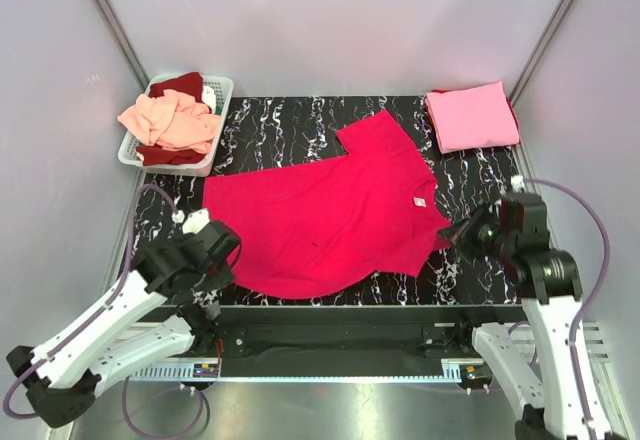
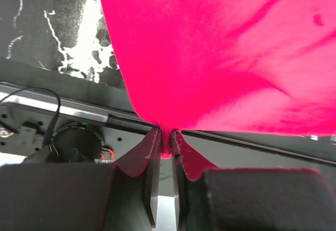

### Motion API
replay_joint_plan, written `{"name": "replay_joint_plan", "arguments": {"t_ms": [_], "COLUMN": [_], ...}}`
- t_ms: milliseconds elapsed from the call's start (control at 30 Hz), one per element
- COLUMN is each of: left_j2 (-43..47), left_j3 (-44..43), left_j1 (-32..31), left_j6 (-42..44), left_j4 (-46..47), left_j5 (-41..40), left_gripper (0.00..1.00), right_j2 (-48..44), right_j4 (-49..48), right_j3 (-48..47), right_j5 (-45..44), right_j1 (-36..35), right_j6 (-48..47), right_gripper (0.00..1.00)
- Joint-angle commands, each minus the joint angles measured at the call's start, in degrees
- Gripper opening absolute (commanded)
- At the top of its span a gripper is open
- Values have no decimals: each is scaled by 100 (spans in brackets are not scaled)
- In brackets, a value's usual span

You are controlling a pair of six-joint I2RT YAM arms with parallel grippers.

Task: Fold and stack the t-shirts
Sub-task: Fold the tshirt

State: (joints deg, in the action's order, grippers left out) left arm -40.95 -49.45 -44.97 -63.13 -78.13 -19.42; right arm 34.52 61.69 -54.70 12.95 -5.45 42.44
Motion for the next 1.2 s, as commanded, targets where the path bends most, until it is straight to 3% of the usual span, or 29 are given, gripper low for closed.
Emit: {"name": "replay_joint_plan", "arguments": {"t_ms": [0, 200, 600, 1167], "left_j2": [-351, -958, -2276, -3050], "left_j3": [-126, 102, -152, -302], "left_j1": [181, 2024, 3020, 3952], "left_j6": [450, 1794, 2630, 3413], "left_j4": [289, 1369, 1967, 2337], "left_j5": [-176, 930, 1195, 1336], "left_gripper": [18, 10, 10, 9], "right_j2": [650, 2178, 3823, 5073], "right_j4": [-1079, -1651, -2232, -2513], "right_j3": [-488, -1112, -1675, -2010], "right_j5": [-73, -12, -47, -170], "right_j1": [0, 0, 9, 0], "right_j6": [-384, -850, -1132, -1238], "right_gripper": [0, 0, 0, 0]}}
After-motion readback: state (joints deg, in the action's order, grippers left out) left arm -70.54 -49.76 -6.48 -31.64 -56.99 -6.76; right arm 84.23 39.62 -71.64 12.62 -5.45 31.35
